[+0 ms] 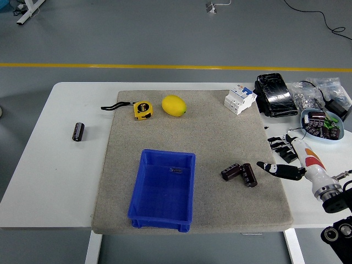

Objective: Pick up the battery,place it into the box

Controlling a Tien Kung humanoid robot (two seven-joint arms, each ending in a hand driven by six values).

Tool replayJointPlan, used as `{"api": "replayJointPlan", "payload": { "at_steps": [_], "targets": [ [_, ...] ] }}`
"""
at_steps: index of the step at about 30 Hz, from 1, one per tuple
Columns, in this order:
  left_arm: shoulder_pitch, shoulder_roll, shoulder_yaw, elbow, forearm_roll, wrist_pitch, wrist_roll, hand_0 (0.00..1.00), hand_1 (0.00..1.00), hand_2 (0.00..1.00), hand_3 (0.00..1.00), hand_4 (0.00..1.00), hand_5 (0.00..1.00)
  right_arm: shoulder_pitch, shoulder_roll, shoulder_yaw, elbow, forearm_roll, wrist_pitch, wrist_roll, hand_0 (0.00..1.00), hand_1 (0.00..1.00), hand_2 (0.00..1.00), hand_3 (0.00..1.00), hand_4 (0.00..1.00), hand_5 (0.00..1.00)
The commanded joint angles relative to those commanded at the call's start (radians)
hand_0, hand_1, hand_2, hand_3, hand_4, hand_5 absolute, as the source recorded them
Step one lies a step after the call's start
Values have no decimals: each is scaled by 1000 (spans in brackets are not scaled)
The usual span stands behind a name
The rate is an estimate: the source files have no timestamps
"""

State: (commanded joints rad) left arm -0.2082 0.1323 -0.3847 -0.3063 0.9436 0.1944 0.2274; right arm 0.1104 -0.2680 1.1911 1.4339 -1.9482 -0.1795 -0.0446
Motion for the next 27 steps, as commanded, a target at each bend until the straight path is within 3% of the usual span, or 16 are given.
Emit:
{"api": "replayJointPlan", "payload": {
  "at_steps": [4,5,10,11,21,27],
  "targets": [
    [-1,0,3,0,-5,1,-1,678,623,666,639,656,681,17,-25,-16,12,-124,67,23,539,576,629,716,998,283],
    [-1,1,3,0,-6,1,-2,674,623,666,639,656,681,29,-40,-25,17,-165,94,32,739,742,783,839,998,270],
    [-3,2,1,0,-4,0,1,674,623,666,639,656,681,91,-107,-86,35,-232,182,52,739,742,783,839,998,270],
    [-3,3,0,0,-3,-1,2,679,622,664,639,656,681,104,-120,-101,37,-237,190,56,762,776,815,872,998,254],
    [1,7,0,1,-10,-1,2,679,622,663,639,656,680,201,-213,-235,27,-253,241,59,754,776,815,871,998,253],
    [3,8,-1,1,-7,-5,4,676,621,663,639,657,679,259,-241,-324,2,-227,259,52,748,759,807,858,998,251]
  ]
}}
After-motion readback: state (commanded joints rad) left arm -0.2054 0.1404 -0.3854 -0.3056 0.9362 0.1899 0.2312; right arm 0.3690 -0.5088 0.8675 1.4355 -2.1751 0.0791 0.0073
